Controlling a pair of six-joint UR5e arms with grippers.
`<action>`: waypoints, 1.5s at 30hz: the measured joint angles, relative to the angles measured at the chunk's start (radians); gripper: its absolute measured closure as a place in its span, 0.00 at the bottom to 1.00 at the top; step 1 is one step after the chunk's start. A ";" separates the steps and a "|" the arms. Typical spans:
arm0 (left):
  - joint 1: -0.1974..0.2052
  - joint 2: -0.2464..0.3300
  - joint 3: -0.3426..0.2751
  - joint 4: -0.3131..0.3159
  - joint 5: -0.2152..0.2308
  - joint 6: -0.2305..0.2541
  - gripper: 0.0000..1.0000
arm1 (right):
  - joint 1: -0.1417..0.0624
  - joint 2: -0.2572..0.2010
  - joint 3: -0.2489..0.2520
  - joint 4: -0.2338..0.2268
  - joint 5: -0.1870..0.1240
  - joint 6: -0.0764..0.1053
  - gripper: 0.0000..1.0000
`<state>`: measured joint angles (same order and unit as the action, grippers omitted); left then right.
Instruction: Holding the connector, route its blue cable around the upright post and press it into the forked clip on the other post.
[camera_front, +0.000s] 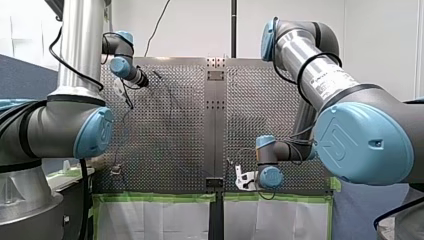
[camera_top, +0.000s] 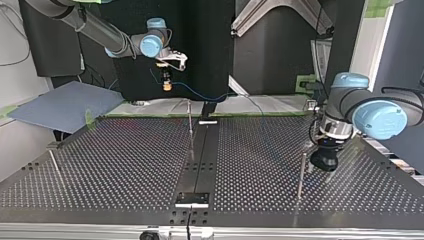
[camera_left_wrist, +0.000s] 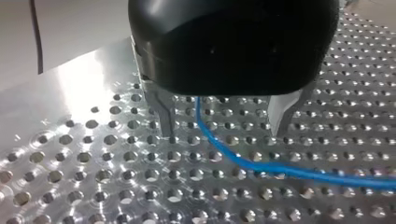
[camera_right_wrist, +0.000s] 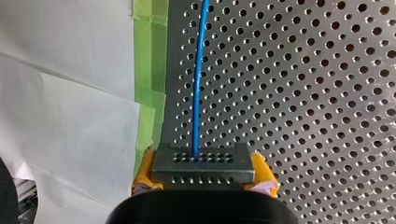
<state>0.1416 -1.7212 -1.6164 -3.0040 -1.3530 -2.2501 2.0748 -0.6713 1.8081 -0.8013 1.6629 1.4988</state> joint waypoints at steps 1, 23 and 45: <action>0.000 0.001 0.000 -0.005 -0.001 0.003 0.00 | 0.000 0.000 0.000 0.000 0.000 0.000 1.00; -0.007 0.084 -0.057 -0.041 -0.016 0.033 0.00 | 0.003 0.000 0.000 -0.004 0.000 0.001 1.00; -0.012 0.282 -0.031 -0.216 -0.053 0.154 0.00 | 0.006 0.000 0.000 -0.006 0.000 0.004 1.00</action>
<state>0.1300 -1.4388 -1.6475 -3.2199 -1.4065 -2.0960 2.0809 -0.6712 1.8079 -0.8075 1.6630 1.5029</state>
